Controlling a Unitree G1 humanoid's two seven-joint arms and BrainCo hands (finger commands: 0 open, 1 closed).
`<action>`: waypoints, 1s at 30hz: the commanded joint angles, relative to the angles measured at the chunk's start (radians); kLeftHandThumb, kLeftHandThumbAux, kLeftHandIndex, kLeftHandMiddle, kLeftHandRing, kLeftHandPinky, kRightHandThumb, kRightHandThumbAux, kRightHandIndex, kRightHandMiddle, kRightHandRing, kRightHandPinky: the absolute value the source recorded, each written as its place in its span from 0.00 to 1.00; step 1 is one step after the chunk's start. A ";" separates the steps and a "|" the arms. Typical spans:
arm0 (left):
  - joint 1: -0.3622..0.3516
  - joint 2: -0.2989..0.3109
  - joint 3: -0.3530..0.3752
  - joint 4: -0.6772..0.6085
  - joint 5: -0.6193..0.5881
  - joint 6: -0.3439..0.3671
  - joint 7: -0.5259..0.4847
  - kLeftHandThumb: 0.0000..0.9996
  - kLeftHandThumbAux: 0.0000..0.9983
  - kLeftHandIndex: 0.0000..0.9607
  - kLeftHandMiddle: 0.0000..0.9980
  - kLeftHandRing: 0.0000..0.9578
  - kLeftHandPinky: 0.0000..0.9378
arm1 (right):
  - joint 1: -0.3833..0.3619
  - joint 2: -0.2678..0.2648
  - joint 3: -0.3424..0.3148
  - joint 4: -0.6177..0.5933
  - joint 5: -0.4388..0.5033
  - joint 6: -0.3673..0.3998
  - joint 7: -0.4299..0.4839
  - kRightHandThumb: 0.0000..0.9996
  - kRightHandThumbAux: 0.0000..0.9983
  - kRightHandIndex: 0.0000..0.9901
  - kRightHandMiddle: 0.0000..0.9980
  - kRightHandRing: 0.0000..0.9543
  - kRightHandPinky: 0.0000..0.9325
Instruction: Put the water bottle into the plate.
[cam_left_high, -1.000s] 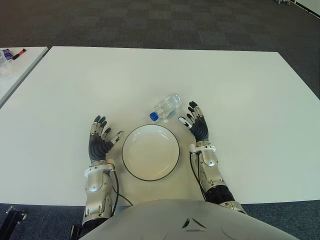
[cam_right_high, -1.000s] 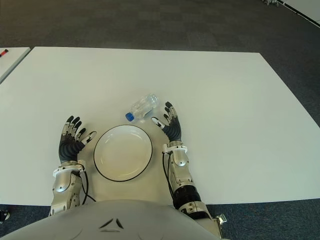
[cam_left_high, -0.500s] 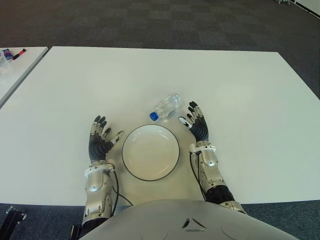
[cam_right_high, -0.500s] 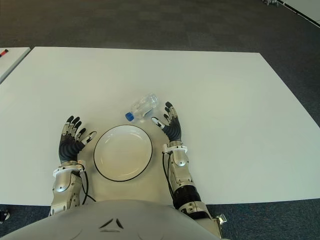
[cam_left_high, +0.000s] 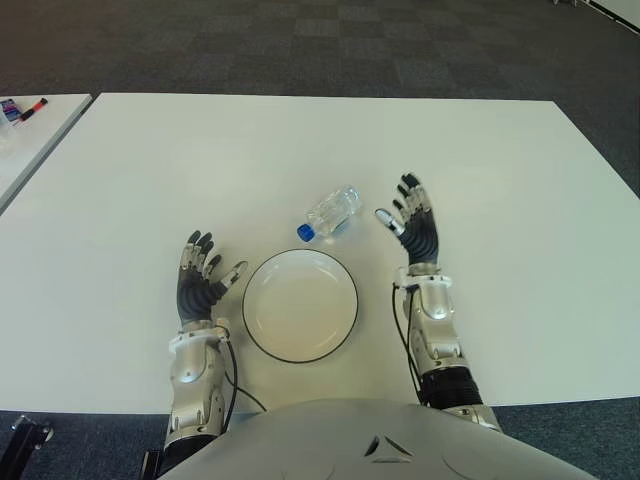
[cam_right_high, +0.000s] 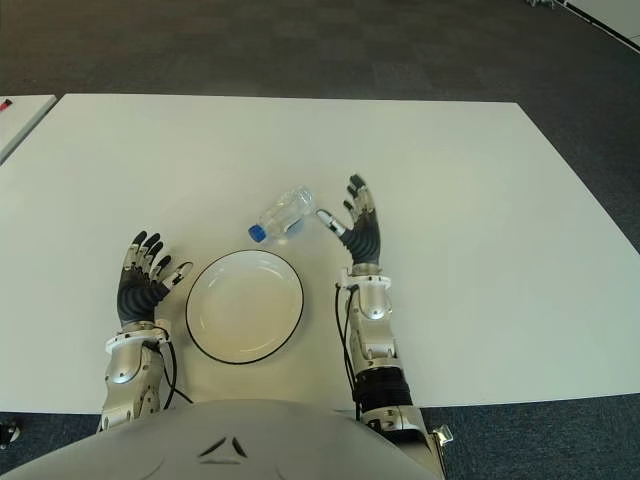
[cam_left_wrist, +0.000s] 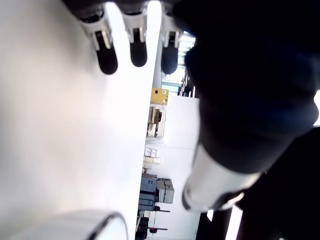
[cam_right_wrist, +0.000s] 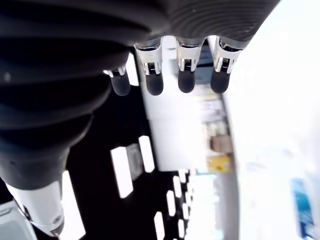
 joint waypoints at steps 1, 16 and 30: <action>-0.010 -0.026 -0.013 0.042 0.003 0.013 0.009 0.02 0.98 0.10 0.13 0.10 0.13 | -0.081 -0.039 -0.055 0.022 -0.074 -0.088 -0.071 0.00 0.74 0.00 0.00 0.00 0.03; -0.024 -0.037 -0.033 0.052 -0.007 0.031 0.023 0.03 0.97 0.09 0.11 0.09 0.13 | -0.307 -0.184 -0.117 0.328 -0.169 -0.401 -0.141 0.00 0.85 0.00 0.00 0.00 0.06; -0.024 -0.035 -0.043 0.042 0.008 0.056 0.058 0.02 0.98 0.09 0.12 0.09 0.12 | -0.286 -0.288 -0.053 0.282 -0.475 -0.375 -0.256 0.00 0.90 0.00 0.00 0.00 0.04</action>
